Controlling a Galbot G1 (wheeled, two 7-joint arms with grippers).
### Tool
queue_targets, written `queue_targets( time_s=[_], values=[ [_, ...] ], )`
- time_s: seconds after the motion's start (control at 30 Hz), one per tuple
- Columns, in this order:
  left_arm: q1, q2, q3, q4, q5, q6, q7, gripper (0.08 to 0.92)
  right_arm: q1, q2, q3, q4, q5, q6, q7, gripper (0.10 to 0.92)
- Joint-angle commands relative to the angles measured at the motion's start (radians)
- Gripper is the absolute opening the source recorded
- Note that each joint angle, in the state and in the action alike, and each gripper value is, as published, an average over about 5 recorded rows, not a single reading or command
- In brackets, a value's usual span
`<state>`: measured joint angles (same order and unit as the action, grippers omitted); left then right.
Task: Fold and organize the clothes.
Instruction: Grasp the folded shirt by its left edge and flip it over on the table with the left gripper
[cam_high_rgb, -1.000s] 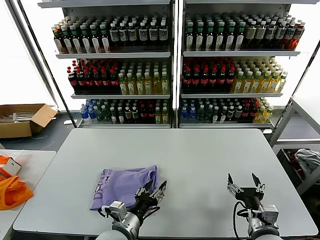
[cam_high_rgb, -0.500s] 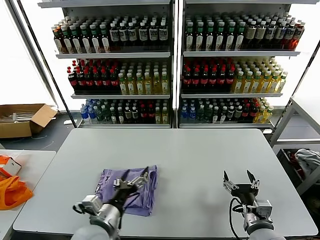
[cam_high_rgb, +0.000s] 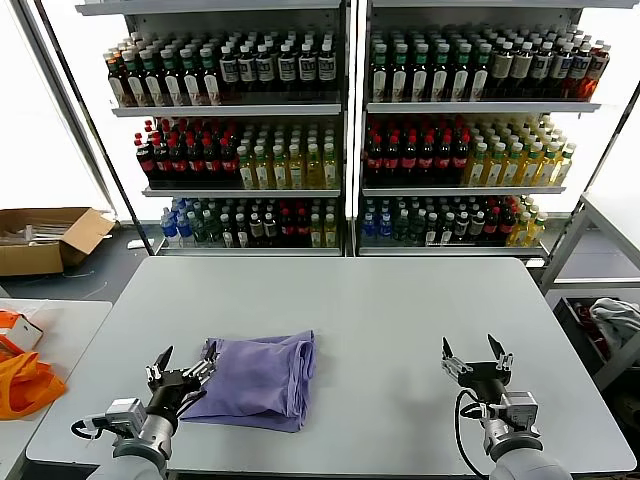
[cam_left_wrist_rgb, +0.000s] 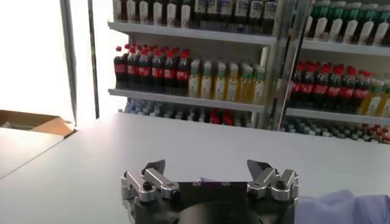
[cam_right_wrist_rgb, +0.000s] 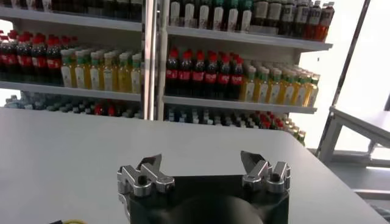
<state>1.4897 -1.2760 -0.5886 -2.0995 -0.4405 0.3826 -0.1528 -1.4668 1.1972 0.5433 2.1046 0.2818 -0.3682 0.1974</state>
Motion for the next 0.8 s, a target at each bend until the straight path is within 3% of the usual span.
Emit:
queue_targets(
  time_s=[0.03,0.8],
  values=[
    [0.011,0.021,-0.015,0.032,-0.045,0.039,0.028,0.823,0.003,-0.004,0.008,0.002,0.003,-0.002,-0.001,0.823],
    [-0.040,0.042,-0.005,0.166,-0.123,0.053,0.069,0.823,-0.014,0.015,0.002,-0.009,-0.012,0.003,-0.007,0.823]
  ],
)
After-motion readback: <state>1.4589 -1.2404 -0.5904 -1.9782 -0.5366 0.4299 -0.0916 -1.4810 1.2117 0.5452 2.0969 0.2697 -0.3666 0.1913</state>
